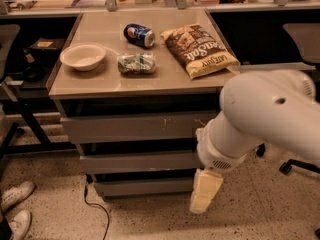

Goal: Open middle drawer

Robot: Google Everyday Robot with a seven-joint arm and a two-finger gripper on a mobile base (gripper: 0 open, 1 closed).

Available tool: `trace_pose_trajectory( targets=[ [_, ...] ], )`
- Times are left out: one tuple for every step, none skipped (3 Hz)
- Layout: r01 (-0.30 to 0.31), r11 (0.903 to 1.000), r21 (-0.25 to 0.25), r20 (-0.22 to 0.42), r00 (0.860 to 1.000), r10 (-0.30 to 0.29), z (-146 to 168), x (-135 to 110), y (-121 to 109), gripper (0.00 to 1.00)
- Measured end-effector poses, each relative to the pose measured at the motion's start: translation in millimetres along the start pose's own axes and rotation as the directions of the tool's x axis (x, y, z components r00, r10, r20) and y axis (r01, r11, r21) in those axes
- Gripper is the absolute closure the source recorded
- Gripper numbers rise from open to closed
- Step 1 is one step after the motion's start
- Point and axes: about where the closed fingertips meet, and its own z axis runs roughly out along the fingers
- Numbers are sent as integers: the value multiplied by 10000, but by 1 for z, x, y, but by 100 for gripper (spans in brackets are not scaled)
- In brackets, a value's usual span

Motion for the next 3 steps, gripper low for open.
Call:
trace_pose_trajectory(
  targets=[
    [-314, 9989, -348, -164, 9994, 308, 68, 3, 1, 0],
    [-731, 9947, -722, -324, 9970, 710, 123, 9, -2, 0],
    [-729, 9947, -723, -326, 9970, 707, 123, 8, -2, 0]
  ],
)
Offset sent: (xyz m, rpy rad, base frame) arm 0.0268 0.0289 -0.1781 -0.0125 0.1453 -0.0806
